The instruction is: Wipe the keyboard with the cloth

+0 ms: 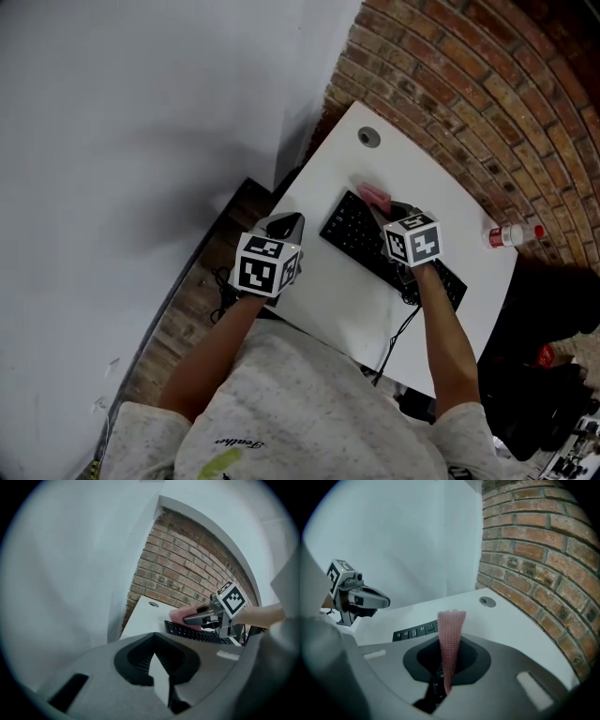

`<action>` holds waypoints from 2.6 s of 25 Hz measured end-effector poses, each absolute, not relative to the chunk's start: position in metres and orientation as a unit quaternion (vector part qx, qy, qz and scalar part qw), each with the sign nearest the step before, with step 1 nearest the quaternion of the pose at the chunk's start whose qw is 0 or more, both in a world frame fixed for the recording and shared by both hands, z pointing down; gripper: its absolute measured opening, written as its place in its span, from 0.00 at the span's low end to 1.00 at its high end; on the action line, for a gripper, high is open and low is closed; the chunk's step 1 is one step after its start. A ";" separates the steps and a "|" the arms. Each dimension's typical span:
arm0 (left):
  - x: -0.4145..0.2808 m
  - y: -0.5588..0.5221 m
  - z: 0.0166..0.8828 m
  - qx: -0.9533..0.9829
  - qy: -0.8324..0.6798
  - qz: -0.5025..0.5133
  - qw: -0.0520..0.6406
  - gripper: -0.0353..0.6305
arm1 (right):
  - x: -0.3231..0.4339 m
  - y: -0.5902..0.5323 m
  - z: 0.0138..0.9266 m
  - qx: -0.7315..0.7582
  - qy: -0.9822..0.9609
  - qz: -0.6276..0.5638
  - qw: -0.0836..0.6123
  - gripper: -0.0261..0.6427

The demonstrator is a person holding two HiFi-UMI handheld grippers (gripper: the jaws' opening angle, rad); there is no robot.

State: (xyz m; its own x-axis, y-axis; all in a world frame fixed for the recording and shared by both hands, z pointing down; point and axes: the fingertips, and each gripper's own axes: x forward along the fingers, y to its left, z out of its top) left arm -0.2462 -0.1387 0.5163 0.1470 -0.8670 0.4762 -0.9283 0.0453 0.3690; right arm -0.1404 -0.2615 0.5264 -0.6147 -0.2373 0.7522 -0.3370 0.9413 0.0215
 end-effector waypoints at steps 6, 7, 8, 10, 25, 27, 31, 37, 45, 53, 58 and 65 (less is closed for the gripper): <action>-0.261 -0.131 0.519 0.682 -0.657 0.045 0.317 0.05 | -0.168 -0.257 0.527 0.141 -0.898 0.048 0.413 0.07; -0.263 -0.130 0.519 0.681 -0.658 0.044 0.317 0.05 | -0.173 -0.256 0.527 0.138 -0.898 0.046 0.414 0.07; -0.266 -0.129 0.520 0.679 -0.660 0.043 0.318 0.05 | -0.177 -0.256 0.527 0.134 -0.899 0.042 0.416 0.07; -0.268 -0.126 0.521 0.676 -0.662 0.041 0.321 0.05 | -0.183 -0.255 0.527 0.124 -0.897 0.029 0.423 0.07; -0.268 -0.106 0.525 0.655 -0.681 0.033 0.326 0.05 | -0.202 -0.231 0.537 -0.021 -0.862 -0.114 0.493 0.07; -0.268 -0.103 0.526 0.651 -0.684 0.031 0.328 0.05 | -0.203 -0.228 0.538 -0.039 -0.856 -0.127 0.500 0.07; -0.268 -0.098 0.526 0.643 -0.690 0.027 0.330 0.05 | -0.205 -0.222 0.539 -0.069 -0.845 -0.149 0.509 0.07; -0.265 -0.091 0.526 0.633 -0.699 0.018 0.332 0.05 | -0.207 -0.205 0.540 -0.108 -0.838 -0.160 0.510 0.07; -0.257 -0.080 0.526 0.619 -0.710 0.008 0.335 0.05 | -0.206 -0.181 0.545 -0.148 -0.826 -0.184 0.512 0.07; -0.245 -0.070 0.525 0.609 -0.718 0.001 0.337 0.05 | -0.201 -0.157 0.550 -0.182 -0.816 -0.196 0.512 0.07; -0.237 -0.064 0.526 0.602 -0.724 -0.001 0.338 0.05 | -0.198 -0.141 0.552 -0.202 -0.815 -0.199 0.505 0.07; -0.230 -0.060 0.525 0.588 -0.735 -0.006 0.337 0.05 | -0.195 -0.125 0.553 -0.225 -0.816 -0.203 0.493 0.07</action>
State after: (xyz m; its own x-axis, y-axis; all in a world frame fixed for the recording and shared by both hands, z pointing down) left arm -0.2301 -0.0596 0.5254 -0.0811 -0.8687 0.4886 -0.8609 0.3081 0.4049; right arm -0.1949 -0.1245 0.5528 -0.4129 0.1676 0.8952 0.5675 0.8161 0.1090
